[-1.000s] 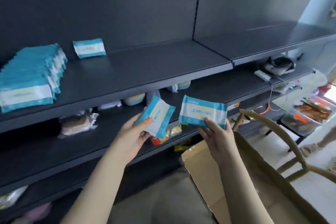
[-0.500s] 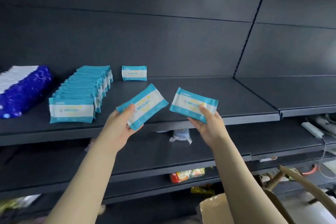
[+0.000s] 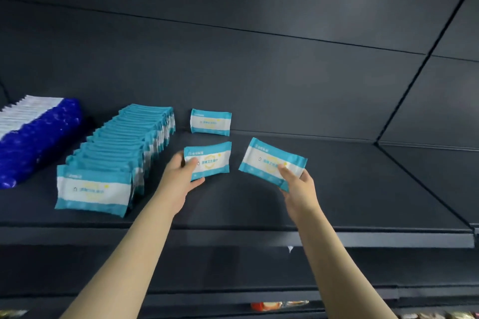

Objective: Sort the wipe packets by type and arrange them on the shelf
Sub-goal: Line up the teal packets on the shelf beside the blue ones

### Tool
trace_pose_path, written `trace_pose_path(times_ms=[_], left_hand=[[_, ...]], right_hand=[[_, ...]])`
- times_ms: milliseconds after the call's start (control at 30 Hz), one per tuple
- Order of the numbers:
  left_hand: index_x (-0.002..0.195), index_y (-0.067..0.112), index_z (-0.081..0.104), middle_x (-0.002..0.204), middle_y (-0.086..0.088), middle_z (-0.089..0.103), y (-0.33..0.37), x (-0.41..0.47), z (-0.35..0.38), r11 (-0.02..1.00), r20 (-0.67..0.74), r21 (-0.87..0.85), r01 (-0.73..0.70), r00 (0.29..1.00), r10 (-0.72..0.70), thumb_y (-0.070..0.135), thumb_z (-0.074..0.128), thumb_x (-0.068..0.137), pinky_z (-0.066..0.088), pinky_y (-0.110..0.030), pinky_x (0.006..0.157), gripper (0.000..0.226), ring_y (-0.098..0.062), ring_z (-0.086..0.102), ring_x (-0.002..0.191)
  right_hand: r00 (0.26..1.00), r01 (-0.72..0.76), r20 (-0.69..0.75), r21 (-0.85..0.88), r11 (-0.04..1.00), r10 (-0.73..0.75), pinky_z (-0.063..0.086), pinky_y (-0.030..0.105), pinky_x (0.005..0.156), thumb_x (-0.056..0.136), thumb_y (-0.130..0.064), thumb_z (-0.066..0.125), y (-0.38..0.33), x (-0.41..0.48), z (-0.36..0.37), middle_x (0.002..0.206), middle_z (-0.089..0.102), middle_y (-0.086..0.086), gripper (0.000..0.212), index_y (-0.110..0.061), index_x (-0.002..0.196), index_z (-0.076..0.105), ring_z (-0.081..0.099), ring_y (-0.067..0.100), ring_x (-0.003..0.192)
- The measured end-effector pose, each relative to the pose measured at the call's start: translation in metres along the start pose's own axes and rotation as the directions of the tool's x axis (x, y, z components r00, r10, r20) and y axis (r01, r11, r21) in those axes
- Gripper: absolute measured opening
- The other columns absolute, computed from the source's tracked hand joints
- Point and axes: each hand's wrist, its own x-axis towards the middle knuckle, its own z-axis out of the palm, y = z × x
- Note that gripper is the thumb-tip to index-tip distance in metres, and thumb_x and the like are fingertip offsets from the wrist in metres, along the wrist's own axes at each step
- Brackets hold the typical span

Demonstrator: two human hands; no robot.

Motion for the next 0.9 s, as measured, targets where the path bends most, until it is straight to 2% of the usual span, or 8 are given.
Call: trace_pose_path(times_ms=[133,300,400,467,533,700,800,900], left_hand=[[0.108,0.024,0.060,0.108,0.006,0.067,-0.002,0.046,-0.001,0.994,-0.034,0.070,-0.079,0.996,0.081,0.013,0.050,0.102,0.049,-0.022,0.077,0.016,-0.009,0.064,0.099],[0.108,0.024,0.062,0.103,0.008,0.068,-0.003,0.097,0.006,0.978,-0.084,0.126,-0.166,0.981,0.177,0.012,0.053,0.099,0.047,-0.019,0.070,0.017,-0.003,0.063,0.092],[0.099,0.031,0.064,0.108,0.004,0.068,-0.008,0.126,0.012,0.952,-0.109,0.222,-0.209,0.965,0.238,0.018,0.058,0.095,0.053,-0.028,0.080,0.014,-0.010,0.065,0.097],[0.104,0.026,0.068,0.108,0.006,0.067,-0.009,0.141,0.016,0.920,-0.137,0.324,-0.222,0.951,0.278,0.026,0.061,0.091,0.054,-0.040,0.090,0.015,-0.016,0.063,0.101],[0.110,0.017,0.069,0.109,0.005,0.065,-0.009,0.153,0.018,0.891,-0.144,0.389,-0.234,0.940,0.310,0.027,0.061,0.090,0.053,-0.042,0.091,0.024,-0.018,0.062,0.102],[0.116,0.011,0.068,0.114,-0.001,0.064,-0.007,0.175,0.017,0.873,-0.170,0.394,-0.287,0.911,0.376,0.018,0.061,0.093,0.046,-0.010,0.078,0.024,-0.010,0.058,0.096],[0.118,0.017,0.067,0.113,0.002,0.067,-0.008,0.184,0.013,0.898,-0.198,0.315,-0.308,0.904,0.379,0.018,0.059,0.095,0.051,-0.025,0.091,0.024,-0.011,0.062,0.099],[0.115,0.032,0.063,0.114,0.006,0.067,-0.008,0.187,0.011,0.918,-0.195,0.262,-0.298,0.915,0.353,0.029,0.054,0.099,0.051,-0.033,0.096,0.019,-0.014,0.064,0.106]], right_hand=[[0.999,0.036,-0.015,-0.081,0.996,-0.037,0.052,0.043,0.100,0.094,-0.015,0.067,0.016,0.030,0.022,0.111,0.073,0.004,0.018,-0.013,0.111,0.061,0.070,0.022,0.105],[0.993,0.116,0.021,-0.199,0.973,-0.114,0.057,0.039,0.092,0.093,-0.013,0.068,0.027,0.059,0.047,0.105,0.076,0.000,0.016,-0.014,0.109,0.064,0.072,0.019,0.100],[0.988,0.153,0.020,-0.305,0.940,-0.155,0.058,0.042,0.089,0.093,-0.018,0.069,0.033,0.071,0.059,0.103,0.076,-0.002,0.014,-0.017,0.106,0.066,0.073,0.016,0.096],[0.983,0.170,0.006,-0.374,0.912,-0.181,0.059,0.043,0.089,0.093,-0.023,0.069,0.036,0.080,0.065,0.103,0.075,-0.002,0.013,-0.020,0.105,0.066,0.072,0.014,0.095],[0.977,0.192,0.003,-0.432,0.881,-0.211,0.059,0.041,0.087,0.094,-0.025,0.068,0.037,0.088,0.073,0.103,0.074,-0.004,0.012,-0.020,0.105,0.065,0.071,0.011,0.094],[0.964,0.233,0.017,-0.538,0.810,-0.266,0.056,0.027,0.075,0.094,-0.029,0.066,0.040,0.108,0.094,0.098,0.069,-0.010,0.006,-0.026,0.098,0.062,0.067,0.006,0.090],[0.962,0.244,0.042,-0.573,0.782,-0.269,0.047,0.014,0.064,0.095,-0.028,0.065,0.041,0.123,0.111,0.094,0.066,-0.016,0.009,-0.033,0.091,0.058,0.063,0.002,0.085],[0.955,0.273,0.069,-0.588,0.762,-0.289,0.048,0.013,0.066,0.094,-0.026,0.066,0.044,0.140,0.126,0.097,0.067,-0.009,0.008,-0.028,0.091,0.059,0.064,0.004,0.087]])
